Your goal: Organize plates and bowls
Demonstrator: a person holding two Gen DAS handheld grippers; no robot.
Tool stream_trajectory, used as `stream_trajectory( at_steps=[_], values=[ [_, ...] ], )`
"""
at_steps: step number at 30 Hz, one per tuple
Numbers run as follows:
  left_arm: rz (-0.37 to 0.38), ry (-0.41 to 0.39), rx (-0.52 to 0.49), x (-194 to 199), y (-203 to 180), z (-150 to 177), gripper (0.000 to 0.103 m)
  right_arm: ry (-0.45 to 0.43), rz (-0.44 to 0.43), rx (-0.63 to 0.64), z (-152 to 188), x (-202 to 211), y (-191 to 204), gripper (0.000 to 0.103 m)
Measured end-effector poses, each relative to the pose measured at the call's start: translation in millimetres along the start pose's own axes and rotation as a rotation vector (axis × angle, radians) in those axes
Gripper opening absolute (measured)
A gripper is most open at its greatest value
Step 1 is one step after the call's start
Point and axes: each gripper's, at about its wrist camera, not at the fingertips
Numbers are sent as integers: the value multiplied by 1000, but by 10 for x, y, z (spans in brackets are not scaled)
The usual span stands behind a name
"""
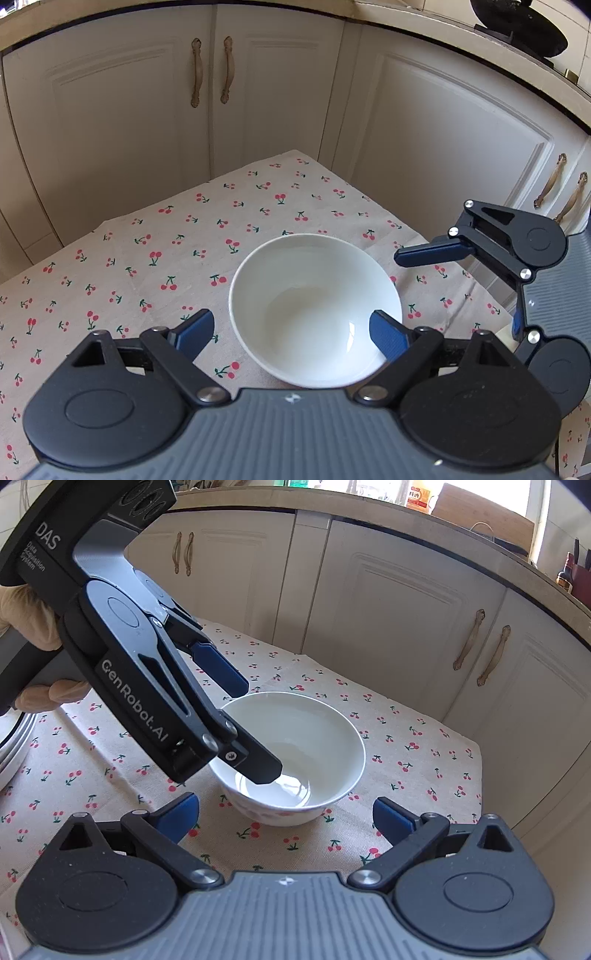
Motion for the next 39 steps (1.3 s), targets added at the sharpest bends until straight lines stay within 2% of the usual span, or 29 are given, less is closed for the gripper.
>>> stream_trajectory(
  at_steps=[6, 16, 39],
  values=[
    [11, -3, 5, -60, 5, -15, 88, -3, -7, -14, -40, -52, -16, 101],
    [24, -6, 6, -99, -5, -36, 87, -5, -30, -28, -52, -112, -41, 91],
    [30, 1, 23, -199, 19, -49, 86, -18, -28, -20, -49, -126, -19, 90]
  ],
)
Point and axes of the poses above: each gripper's, at about its wrist camera, not at the fingertips, and x roughly against the way its jaws point, y to its left, z to its underside, and after that the axes turned 2 degrees about -x, right-handed
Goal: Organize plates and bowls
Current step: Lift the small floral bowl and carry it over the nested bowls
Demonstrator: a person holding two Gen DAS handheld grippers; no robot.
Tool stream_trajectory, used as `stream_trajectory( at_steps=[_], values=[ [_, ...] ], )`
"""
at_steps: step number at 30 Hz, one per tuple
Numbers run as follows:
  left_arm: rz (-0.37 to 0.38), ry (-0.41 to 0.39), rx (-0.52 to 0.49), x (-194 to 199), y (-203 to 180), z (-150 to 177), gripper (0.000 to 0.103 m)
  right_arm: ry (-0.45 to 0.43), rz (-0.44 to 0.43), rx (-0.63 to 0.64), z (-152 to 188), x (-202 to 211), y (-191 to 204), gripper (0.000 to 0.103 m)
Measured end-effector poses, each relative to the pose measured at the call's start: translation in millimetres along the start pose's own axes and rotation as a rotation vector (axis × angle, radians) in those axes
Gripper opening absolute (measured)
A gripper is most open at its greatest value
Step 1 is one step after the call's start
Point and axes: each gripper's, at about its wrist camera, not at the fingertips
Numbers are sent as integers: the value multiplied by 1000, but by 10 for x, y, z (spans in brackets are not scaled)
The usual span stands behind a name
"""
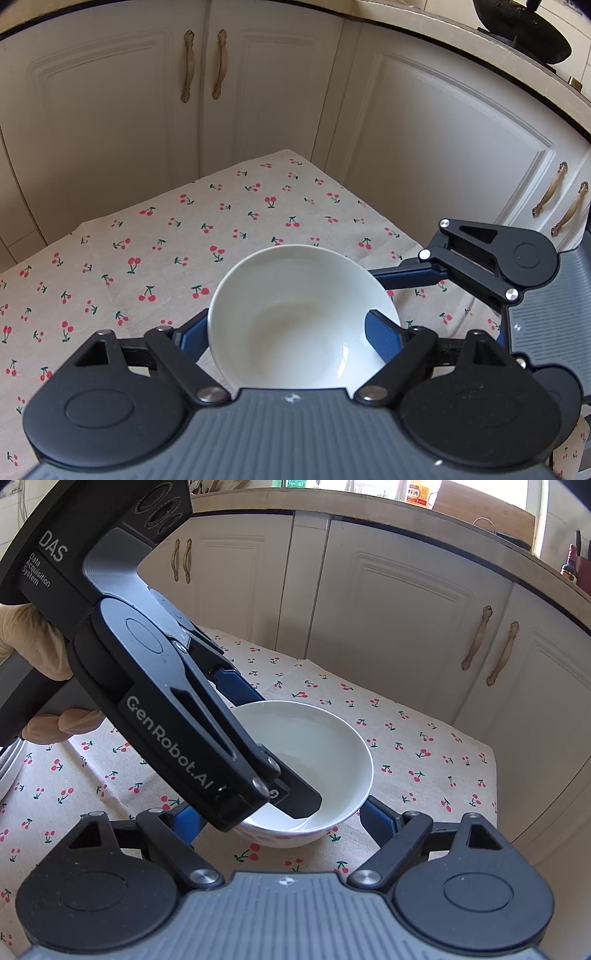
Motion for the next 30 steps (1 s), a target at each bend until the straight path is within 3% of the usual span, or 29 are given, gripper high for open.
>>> stream_trajectory(
  at_steps=[12, 30],
  values=[
    [12, 7, -8, 132, -92, 27, 86, 12, -6, -26, -22, 151, 44, 90],
    [21, -2, -46, 972, -602, 222, 86, 4, 1, -41, -21, 1065, 481, 90]
  ],
)
Point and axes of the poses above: each gripper's, at about its wrist camera, not at the fingertips, and x roughly against the way its jaws point, y to its left, z to its underside, and after that the axes turned 2 degrees about -x, right-handed
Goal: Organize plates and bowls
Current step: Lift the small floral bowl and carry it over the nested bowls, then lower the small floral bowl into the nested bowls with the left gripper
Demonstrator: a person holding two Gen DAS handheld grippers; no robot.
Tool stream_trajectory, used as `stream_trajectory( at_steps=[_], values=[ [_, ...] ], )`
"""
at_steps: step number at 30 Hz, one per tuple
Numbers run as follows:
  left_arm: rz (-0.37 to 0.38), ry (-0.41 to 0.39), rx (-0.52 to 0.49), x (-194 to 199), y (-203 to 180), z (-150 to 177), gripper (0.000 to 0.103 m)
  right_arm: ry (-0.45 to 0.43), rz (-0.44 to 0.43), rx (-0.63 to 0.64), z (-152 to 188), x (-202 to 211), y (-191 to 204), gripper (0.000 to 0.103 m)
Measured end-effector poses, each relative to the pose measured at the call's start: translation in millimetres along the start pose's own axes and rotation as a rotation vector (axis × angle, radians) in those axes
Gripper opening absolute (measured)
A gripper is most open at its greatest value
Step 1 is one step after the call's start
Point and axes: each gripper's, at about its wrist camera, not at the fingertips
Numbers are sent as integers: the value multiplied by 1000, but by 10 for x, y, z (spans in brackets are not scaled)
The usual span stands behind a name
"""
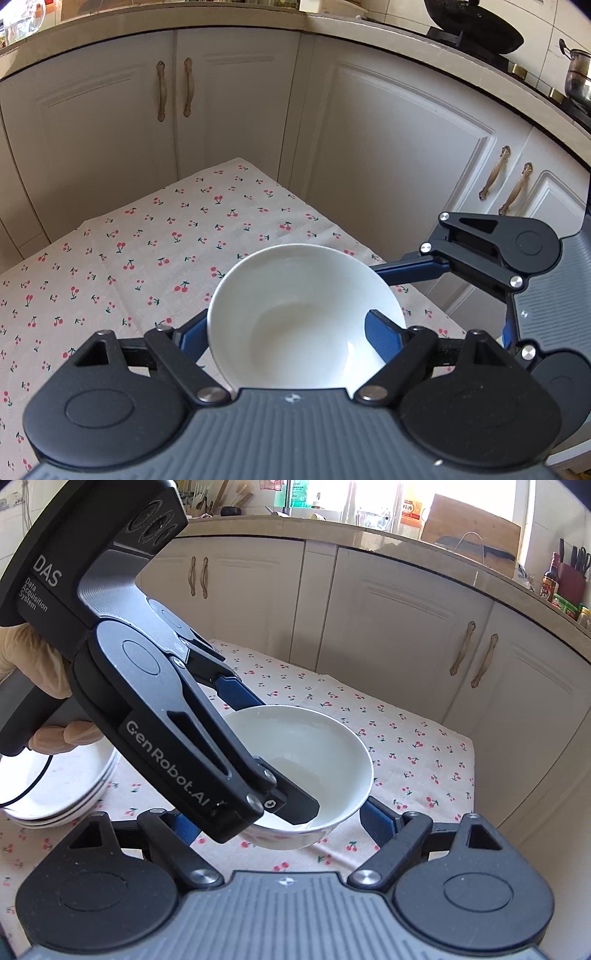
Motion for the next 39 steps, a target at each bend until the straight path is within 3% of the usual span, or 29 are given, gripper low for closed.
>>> stream_trajectory(
  at_steps=[19, 39],
  values=[
    [-1, -36, -9, 666, -519, 394, 86, -21, -9, -1, 247, 673, 508, 90],
    [3, -53, 2, 852, -794, 778, 86, -18, -31, -11, 559, 937, 810, 90]
  ],
)
Point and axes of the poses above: each gripper's, at about its wrist camera, not at the fingertips, and x roughly against the way its jaws point, y to its left, z to its underside, and after that the axes turned 2 degrees about -x, right-handed
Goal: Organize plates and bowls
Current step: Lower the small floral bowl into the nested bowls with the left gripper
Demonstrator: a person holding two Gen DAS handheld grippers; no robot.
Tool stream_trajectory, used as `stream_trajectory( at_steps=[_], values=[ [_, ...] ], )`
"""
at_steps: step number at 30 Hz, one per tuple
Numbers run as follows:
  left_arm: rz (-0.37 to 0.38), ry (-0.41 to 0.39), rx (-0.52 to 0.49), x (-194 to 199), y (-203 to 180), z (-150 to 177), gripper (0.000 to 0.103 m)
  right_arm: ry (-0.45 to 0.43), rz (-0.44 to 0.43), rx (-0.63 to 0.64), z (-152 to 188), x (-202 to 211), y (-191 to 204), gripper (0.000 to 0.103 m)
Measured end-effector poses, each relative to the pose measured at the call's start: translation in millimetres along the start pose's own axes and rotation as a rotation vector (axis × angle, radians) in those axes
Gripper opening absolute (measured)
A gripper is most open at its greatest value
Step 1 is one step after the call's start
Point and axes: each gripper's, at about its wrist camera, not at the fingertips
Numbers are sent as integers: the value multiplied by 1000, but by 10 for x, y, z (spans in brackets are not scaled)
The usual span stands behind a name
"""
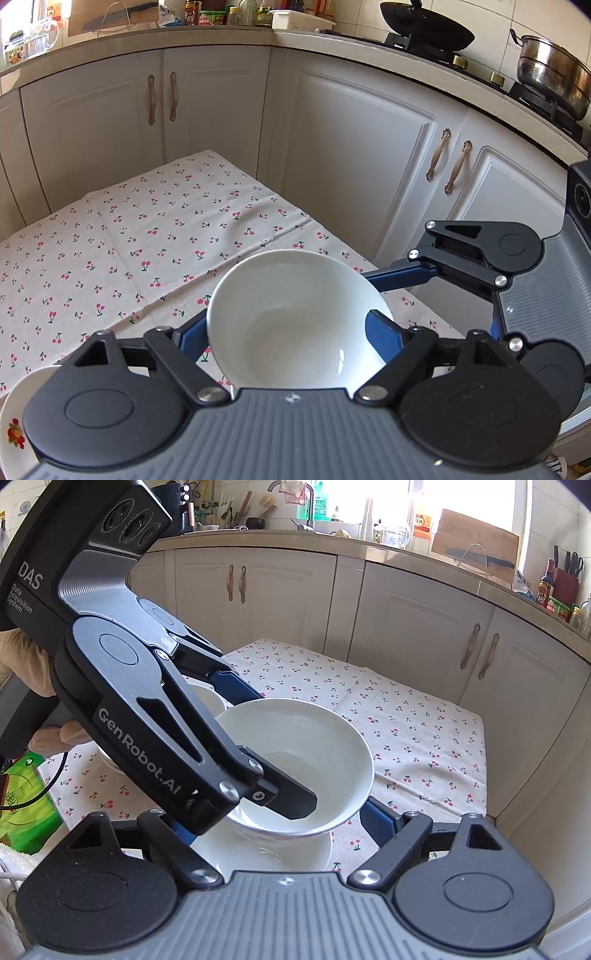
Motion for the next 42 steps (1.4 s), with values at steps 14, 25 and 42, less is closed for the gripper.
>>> stream_trajectory(
  at_steps=[14, 25, 42],
  values=[
    [13, -32, 73, -84, -24, 281, 87, 21, -12, -4, 235, -68, 90, 90],
    [25, -62, 119, -110, -15, 346, 87, 30, -27, -24, 277, -79, 67, 90],
    [52, -66, 162, -177, 41, 406, 88, 42, -63, -71, 317, -136, -42, 91]
  ],
)
Point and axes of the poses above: each gripper's, at about its wrist camera, not at the fingertips, and x roughly against the way its jaws point, y to its left, z to its underside, and after that the axes turned 2 degrees about -x, right-handed
